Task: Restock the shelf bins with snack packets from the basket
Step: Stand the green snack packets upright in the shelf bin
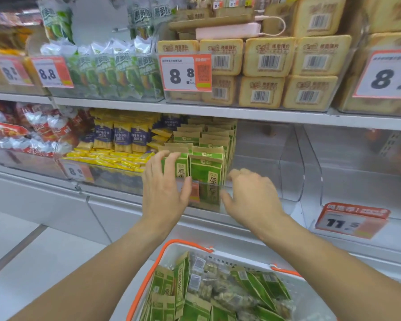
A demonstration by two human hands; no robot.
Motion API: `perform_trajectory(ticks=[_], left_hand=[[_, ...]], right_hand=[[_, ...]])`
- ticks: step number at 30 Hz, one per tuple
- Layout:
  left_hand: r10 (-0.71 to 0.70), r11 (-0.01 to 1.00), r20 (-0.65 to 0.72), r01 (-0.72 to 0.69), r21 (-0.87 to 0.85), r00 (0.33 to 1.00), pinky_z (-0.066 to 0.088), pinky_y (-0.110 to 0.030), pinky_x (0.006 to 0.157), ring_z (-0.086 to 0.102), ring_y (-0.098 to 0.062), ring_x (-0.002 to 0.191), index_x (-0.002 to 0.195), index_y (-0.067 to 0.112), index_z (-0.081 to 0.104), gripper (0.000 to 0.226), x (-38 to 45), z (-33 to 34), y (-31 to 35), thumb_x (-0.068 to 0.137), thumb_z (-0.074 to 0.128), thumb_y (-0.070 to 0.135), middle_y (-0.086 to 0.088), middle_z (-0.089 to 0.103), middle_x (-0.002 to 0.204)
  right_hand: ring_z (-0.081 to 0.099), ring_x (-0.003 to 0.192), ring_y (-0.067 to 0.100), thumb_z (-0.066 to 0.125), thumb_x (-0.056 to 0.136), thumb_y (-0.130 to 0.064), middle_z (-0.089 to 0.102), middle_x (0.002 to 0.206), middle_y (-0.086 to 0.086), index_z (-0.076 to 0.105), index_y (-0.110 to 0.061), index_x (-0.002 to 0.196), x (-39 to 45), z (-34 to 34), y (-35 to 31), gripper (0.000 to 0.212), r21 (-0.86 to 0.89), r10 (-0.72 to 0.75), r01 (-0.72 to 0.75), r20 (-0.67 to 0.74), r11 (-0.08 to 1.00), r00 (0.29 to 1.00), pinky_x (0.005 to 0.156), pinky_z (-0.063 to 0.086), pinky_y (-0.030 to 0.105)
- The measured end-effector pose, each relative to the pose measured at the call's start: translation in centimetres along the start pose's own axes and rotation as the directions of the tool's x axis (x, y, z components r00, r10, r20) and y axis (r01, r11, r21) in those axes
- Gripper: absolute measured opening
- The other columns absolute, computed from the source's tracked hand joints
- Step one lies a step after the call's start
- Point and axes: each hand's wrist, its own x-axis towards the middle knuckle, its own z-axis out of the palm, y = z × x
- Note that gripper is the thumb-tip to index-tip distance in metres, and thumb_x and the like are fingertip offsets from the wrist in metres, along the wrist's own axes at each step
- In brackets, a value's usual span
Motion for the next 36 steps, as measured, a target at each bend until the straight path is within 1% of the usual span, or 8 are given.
perform_trajectory(ticks=[4, 7, 10, 14, 20, 24, 30, 36], left_hand=[[-0.068, 0.965, 0.278, 0.134, -0.226, 0.958, 0.049, -0.037, 0.077, 0.057, -0.018, 0.089, 0.101, 0.015, 0.058, 0.016, -4.6, 0.8, 1.0, 0.089, 0.066, 0.018, 0.003, 0.053, 0.100], [-0.219, 0.918, 0.659, 0.381, -0.110, 0.719, 0.047, -0.035, 0.088, 0.059, -0.021, 0.102, 0.110, 0.015, 0.059, 0.024, -11.7, 2.6, 1.0, 0.092, 0.064, 0.029, 0.000, 0.059, 0.109], [-0.229, 0.931, 0.853, 0.361, 0.051, 0.469, 0.047, -0.037, 0.098, 0.055, -0.022, 0.115, 0.129, 0.016, 0.052, 0.044, -18.6, 3.1, 1.1, 0.093, 0.060, 0.041, -0.005, 0.053, 0.130], [-0.134, 0.987, 0.924, 0.129, 0.093, 0.357, 0.042, -0.038, 0.107, 0.047, -0.021, 0.123, 0.142, 0.021, 0.042, 0.056, -23.2, 2.4, 1.2, 0.094, 0.058, 0.046, -0.002, 0.040, 0.140], [-0.183, 0.970, 0.964, 0.197, 0.145, 0.192, 0.041, -0.036, 0.105, 0.046, -0.021, 0.121, 0.129, 0.013, 0.054, 0.052, -25.8, 3.0, 1.0, 0.094, 0.055, 0.051, -0.004, 0.049, 0.128], [-0.249, 0.965, 0.922, 0.159, 0.210, 0.296, 0.041, -0.038, 0.103, 0.046, -0.022, 0.118, 0.126, 0.015, 0.055, 0.045, -25.3, 3.8, 1.4, 0.097, 0.049, 0.049, -0.005, 0.045, 0.125], [-0.376, 0.910, 0.894, 0.281, 0.306, 0.244, 0.047, -0.035, 0.096, 0.049, -0.030, 0.118, 0.134, 0.005, 0.041, 0.039, -24.6, 4.1, 1.2, 0.097, 0.049, 0.015, -0.018, 0.045, 0.132], [-0.428, 0.869, 0.837, 0.411, 0.277, 0.342, 0.049, -0.023, 0.091, 0.058, -0.017, 0.087, 0.123, 0.009, 0.052, 0.033, -25.1, 3.0, 0.6, 0.092, 0.061, 0.006, -0.010, 0.035, 0.130]], right_hand=[[0.062, 0.094, 0.024, 0.056, 0.091, -0.035, 0.066, 0.098, -0.003, 0.062, -0.023, 0.096, -2.6, 1.5, 0.8, 0.015, 0.191, -0.036, 0.026, 0.047, 0.981, 0.998, 0.076, 0.051, 0.035], [0.064, 0.096, 0.025, 0.062, 0.087, -0.035, 0.069, 0.098, 0.003, 0.066, -0.016, 0.096, -5.5, 6.1, 1.9, 0.021, 0.129, 0.003, -0.060, 0.404, 0.990, 0.915, 0.079, 0.054, 0.036], [0.063, 0.097, 0.027, 0.063, 0.090, -0.034, 0.065, 0.109, 0.009, 0.064, -0.011, 0.106, -8.7, 10.9, 3.3, 0.027, 0.020, 0.063, -0.097, 0.622, 0.995, 0.781, 0.082, 0.055, 0.037], [0.062, 0.084, 0.024, 0.068, 0.088, -0.040, 0.064, 0.091, 0.006, 0.060, -0.012, 0.091, -11.6, 14.6, 5.0, 0.029, 0.006, 0.181, -0.257, 0.693, 0.966, 0.697, 0.074, 0.052, 0.034], [0.064, 0.094, 0.020, 0.074, 0.083, -0.048, 0.065, 0.096, -0.002, 0.060, -0.021, 0.088, -18.2, 20.1, 4.3, 0.031, 0.207, 0.278, -0.631, 0.765, 0.748, 0.581, 0.085, 0.049, 0.026], [0.059, 0.065, 0.014, 0.077, 0.073, -0.061, 0.059, 0.070, -0.004, 0.062, -0.012, 0.093, -20.0, 23.0, 2.5, 0.056, 0.215, 0.321, -0.709, 0.778, 0.671, 0.540, 0.052, 0.041, 0.025], [0.067, 0.086, 0.017, 0.089, 0.065, -0.049, 0.071, 0.096, 0.003, 0.063, -0.010, 0.103, -18.8, 24.1, 2.4, 0.060, 0.138, 0.353, -0.797, 0.843, 0.588, 0.406, 0.071, 0.053, 0.028], [0.066, 0.091, 0.020, 0.087, 0.067, -0.048, 0.070, 0.111, 0.009, 0.050, 0.001, 0.125, -18.0, 22.2, 1.8, 0.084, 0.006, 0.271, -0.749, 0.930, 0.662, 0.247, 0.069, 0.049, 0.030]])
